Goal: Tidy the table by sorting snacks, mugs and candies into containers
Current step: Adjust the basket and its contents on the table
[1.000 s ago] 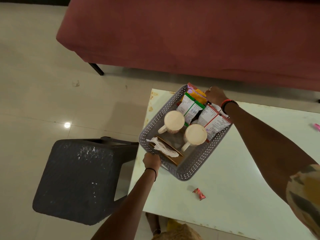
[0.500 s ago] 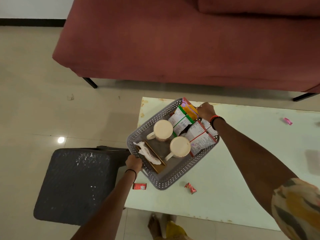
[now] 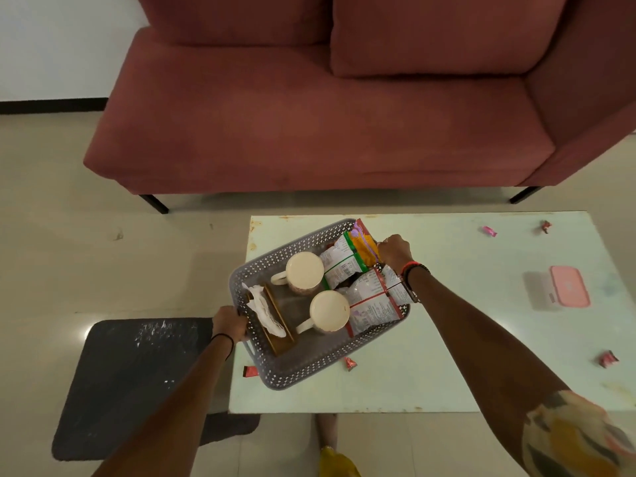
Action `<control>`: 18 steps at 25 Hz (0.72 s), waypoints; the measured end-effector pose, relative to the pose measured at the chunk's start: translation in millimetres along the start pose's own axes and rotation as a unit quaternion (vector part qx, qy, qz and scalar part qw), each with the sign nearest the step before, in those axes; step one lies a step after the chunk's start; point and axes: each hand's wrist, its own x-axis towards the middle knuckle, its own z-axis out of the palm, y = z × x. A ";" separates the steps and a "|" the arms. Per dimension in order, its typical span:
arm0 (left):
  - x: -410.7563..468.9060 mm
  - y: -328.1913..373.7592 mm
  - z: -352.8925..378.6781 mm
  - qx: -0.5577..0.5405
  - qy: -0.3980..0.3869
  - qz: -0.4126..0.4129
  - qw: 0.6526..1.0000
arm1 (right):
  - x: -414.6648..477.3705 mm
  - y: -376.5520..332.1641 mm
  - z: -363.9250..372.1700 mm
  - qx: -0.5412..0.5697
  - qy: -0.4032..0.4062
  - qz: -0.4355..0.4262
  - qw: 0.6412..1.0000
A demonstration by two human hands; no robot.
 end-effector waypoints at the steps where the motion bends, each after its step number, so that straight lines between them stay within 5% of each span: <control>1: -7.7 1.3 0.8 0.003 -0.003 0.008 1.000 | -7.9 7.1 -9.1 0.001 0.004 -0.001 1.000; 18: -141.7 79.8 42.4 0.016 -0.062 0.127 0.990 | -123.1 149.0 -166.0 0.050 0.060 0.064 0.995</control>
